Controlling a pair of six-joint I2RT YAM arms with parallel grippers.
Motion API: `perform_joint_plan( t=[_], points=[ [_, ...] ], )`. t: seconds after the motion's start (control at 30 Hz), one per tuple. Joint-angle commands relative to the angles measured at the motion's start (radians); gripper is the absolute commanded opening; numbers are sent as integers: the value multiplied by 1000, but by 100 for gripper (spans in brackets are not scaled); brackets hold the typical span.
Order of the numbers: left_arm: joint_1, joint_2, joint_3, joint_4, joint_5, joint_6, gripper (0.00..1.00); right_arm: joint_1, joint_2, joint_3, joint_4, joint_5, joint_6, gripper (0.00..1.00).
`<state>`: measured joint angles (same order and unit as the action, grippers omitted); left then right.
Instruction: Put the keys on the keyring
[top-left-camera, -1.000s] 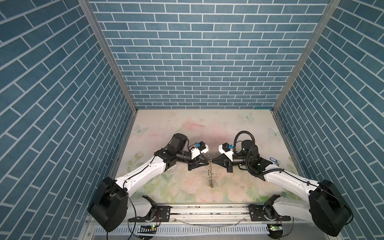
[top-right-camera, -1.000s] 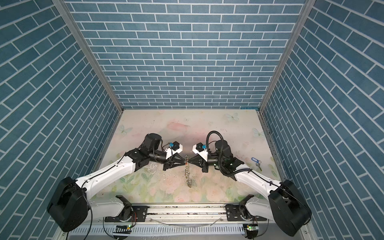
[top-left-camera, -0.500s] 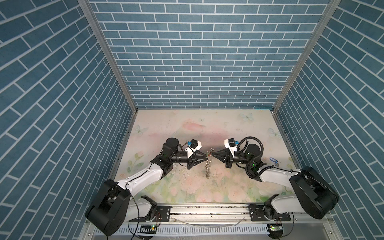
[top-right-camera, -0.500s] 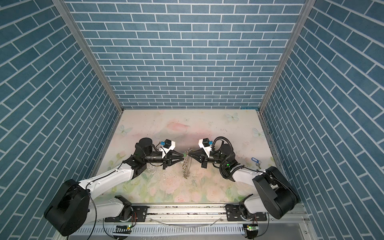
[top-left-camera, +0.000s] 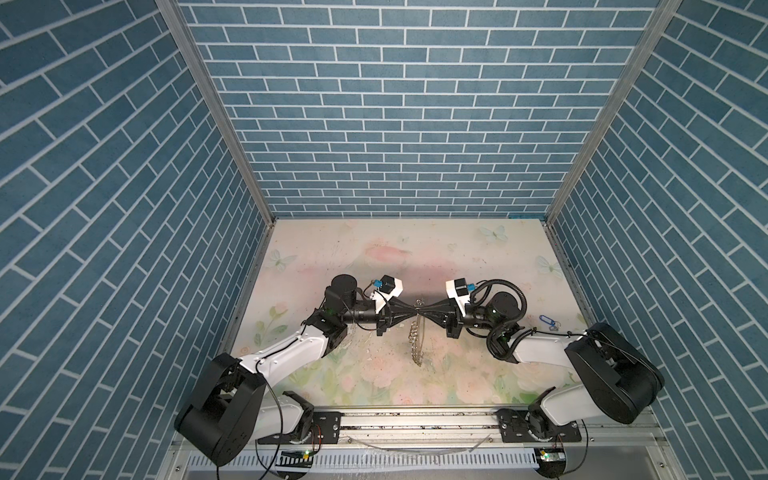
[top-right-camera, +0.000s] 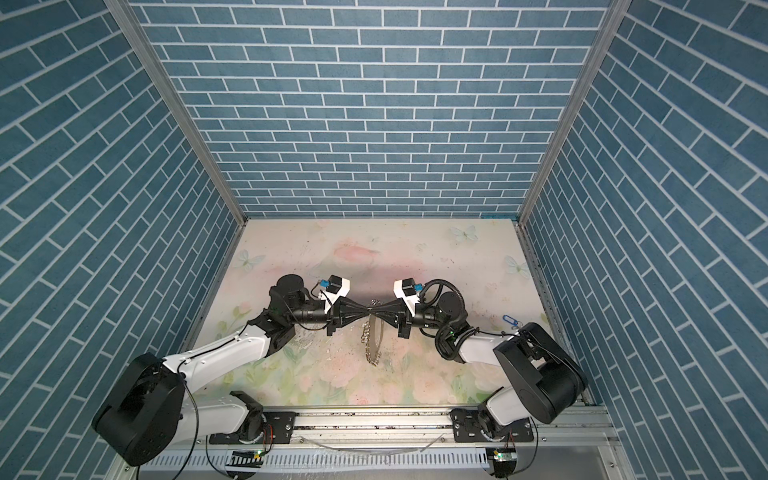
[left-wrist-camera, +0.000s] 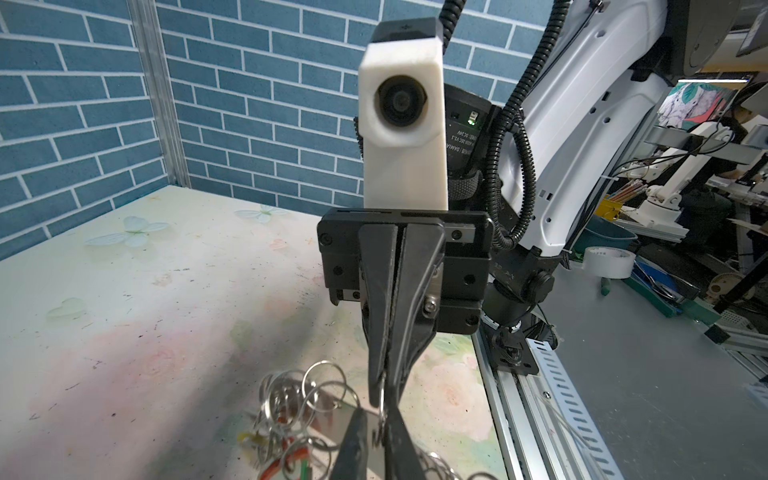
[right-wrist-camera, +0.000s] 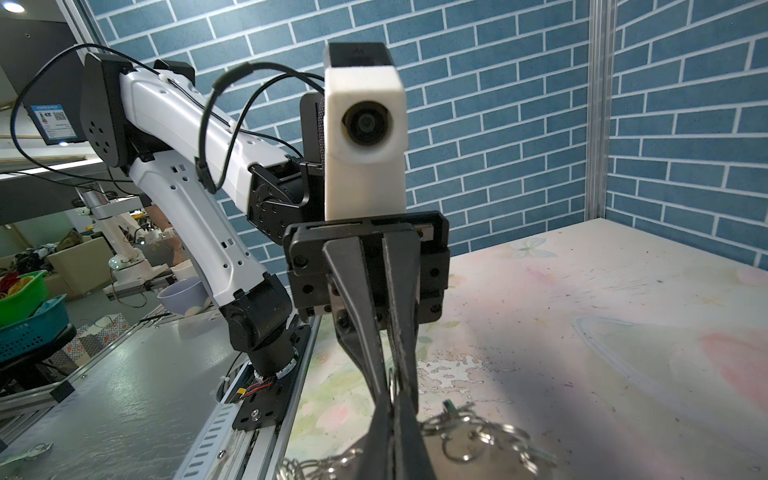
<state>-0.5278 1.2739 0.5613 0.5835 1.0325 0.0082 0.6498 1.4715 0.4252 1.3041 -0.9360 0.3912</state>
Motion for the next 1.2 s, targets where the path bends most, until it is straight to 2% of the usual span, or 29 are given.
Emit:
perform_joint_plan(
  t=[0.0, 0.13, 0.23, 0.3, 0.37, 0.4, 0.43, 0.5, 0.6, 0.8, 1.17],
  points=[
    [4, 13, -1, 32, 32, -20, 7, 8, 3, 4, 93, -17, 35, 0],
    [4, 16, 12, 9, 41, -22, 0, 10, 4, 10, 92, -21, 35, 0],
    [3, 12, 26, -27, 42, -18, 0, 10, 3, 13, 72, -27, 24, 0],
    [3, 0, 42, -83, 33, 5, 0, 7, -21, 14, -7, -28, -20, 2],
    [-7, -19, 85, -249, -13, 100, 0, 0, -87, 25, -201, -17, -121, 15],
    [-21, -28, 126, -394, -56, 191, 0, -2, -135, 46, -375, -7, -211, 19],
    [-39, -34, 164, -517, -103, 264, 0, -2, -190, 85, -599, 19, -342, 21],
    [-56, -15, 225, -646, -131, 335, 0, 1, -253, 148, -925, 64, -513, 23],
    [-64, 20, 304, -789, -136, 406, 0, -1, -296, 204, -1144, 98, -631, 24],
    [-89, 64, 389, -953, -153, 506, 0, -1, -286, 229, -1160, 79, -626, 22],
    [-98, 100, 400, -984, -136, 528, 0, 8, -237, 238, -1134, -16, -589, 19]
  ],
)
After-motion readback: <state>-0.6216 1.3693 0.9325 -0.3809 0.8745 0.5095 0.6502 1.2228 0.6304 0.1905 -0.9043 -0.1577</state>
